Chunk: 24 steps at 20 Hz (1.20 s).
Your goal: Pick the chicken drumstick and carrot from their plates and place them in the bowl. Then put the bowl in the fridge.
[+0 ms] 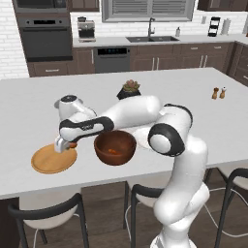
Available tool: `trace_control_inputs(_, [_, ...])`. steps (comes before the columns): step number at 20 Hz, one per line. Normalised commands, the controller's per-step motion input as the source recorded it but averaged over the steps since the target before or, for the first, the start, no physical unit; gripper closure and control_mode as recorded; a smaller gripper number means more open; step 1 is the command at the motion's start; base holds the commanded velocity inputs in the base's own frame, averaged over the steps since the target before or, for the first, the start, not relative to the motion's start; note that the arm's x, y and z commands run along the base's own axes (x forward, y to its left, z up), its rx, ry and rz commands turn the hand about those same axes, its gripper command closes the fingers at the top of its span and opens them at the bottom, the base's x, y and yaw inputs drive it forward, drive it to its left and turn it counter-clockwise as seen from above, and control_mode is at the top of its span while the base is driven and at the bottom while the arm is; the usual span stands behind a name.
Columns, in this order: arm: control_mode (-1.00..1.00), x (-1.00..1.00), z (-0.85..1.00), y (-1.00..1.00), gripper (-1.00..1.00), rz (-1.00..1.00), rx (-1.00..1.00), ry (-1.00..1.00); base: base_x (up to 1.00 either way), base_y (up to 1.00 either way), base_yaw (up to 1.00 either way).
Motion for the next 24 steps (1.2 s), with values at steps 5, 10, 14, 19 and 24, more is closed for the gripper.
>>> trace_control_inputs(5, [-1.0,-0.56,0.59,-1.0,1.0,0.0,0.09,-0.08,0.0,0.0,0.0])
trace_control_inputs(10, [-1.0,-0.21,0.26,-1.0,1.0,-0.01,0.07,-0.02,0.0,0.0,0.0])
trace_control_inputs(14, [-1.0,0.3,0.01,-1.0,1.0,-0.04,0.04,0.12,0.0,0.0,0.0])
trace_control_inputs(19, [-1.0,0.58,0.0,-0.93,1.0,-0.01,0.01,0.13,0.0,0.0,0.0])
trace_control_inputs(24, [-1.0,0.66,-0.2,-0.29,1.0,-0.02,-0.02,0.13,0.0,0.0,0.0])
